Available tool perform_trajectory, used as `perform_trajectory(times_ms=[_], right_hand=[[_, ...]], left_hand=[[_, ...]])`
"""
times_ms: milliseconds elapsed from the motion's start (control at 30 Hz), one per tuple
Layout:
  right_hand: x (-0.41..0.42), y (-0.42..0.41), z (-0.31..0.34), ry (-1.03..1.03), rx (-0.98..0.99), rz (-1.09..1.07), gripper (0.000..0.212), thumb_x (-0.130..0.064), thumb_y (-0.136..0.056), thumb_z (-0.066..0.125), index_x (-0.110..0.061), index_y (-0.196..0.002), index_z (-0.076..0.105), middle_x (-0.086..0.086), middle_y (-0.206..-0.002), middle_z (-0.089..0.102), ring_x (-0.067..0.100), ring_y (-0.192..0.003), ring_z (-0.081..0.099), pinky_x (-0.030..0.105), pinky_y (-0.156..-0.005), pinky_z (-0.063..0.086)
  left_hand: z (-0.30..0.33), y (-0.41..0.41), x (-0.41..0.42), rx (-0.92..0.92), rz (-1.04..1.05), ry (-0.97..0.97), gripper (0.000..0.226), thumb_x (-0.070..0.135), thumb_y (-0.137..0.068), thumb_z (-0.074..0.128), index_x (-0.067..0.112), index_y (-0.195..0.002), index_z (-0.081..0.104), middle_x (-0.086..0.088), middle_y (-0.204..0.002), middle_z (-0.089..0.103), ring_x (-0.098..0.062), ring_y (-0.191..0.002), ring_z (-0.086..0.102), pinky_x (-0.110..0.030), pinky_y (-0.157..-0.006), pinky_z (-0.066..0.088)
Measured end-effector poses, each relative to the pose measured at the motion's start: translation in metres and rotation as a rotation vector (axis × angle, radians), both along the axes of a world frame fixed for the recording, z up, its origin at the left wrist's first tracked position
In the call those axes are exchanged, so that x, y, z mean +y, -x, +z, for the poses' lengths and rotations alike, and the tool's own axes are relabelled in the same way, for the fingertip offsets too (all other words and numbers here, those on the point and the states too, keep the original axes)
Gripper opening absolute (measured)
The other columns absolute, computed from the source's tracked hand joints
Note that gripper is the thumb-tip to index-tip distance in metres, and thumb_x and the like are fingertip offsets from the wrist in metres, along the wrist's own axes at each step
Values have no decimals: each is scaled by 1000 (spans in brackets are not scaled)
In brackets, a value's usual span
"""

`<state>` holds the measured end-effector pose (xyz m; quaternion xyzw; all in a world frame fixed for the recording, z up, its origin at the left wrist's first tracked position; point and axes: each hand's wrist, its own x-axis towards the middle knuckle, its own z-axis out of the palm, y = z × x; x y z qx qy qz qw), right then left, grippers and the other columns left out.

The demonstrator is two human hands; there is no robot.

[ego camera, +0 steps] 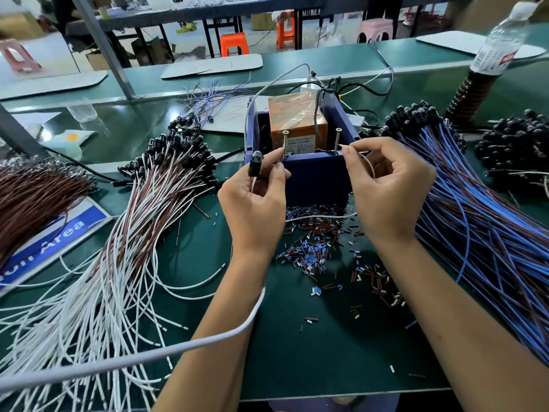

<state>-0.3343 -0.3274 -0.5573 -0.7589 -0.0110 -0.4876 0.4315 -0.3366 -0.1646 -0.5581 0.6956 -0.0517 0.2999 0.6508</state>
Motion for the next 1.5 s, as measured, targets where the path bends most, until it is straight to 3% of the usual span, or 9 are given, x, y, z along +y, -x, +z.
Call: perform_trajectory(times_ms=[233, 533, 767, 1100, 1500], right_hand=[[-5, -5, -3, -40, 21, 31, 13, -26, -96, 74, -19, -85, 75, -22, -69, 60, 6, -59, 56, 21, -60, 41], [2, -1, -4, -50, 45, 121, 15, -23, -97, 72, -13, -86, 76, -15, -69, 62, 9, -60, 55, 29, -59, 45], [2, 0, -3, -47, 49, 144, 14, -20, -98, 72, -10, -88, 76, -17, -72, 62, 4, -61, 54, 18, -61, 39], [2, 0, -4, -69, 53, 177, 13, -20, -98, 72, -11, -89, 76, -16, -72, 62, 6, -61, 53, 21, -61, 41], [2, 2, -2, -71, 59, 182, 13, -19, -97, 73, -9, -90, 76, -12, -74, 63, 5, -63, 55, 17, -62, 41]], left_hand=[[-2, 0, 1, -8, -7, -7, 19, 0, -96, 65, 6, -109, 78, -3, -78, 74, -6, -70, 65, -16, -72, 52], [-2, -1, 2, -18, -8, -6, 20, -1, -96, 66, 6, -109, 78, -2, -78, 75, -7, -72, 67, -18, -74, 54], [-2, -2, 1, -21, -9, -1, 20, -1, -96, 65, 4, -110, 78, -3, -79, 75, -5, -72, 67, -15, -74, 52], [-3, -3, 2, -35, 6, -10, 13, 5, -96, 69, 5, -106, 78, -3, -79, 77, -15, -78, 74, -25, -81, 56], [-4, -4, 2, -32, -1, -6, 15, 3, -96, 69, 1, -108, 77, -3, -79, 75, -4, -77, 70, -17, -83, 51]])
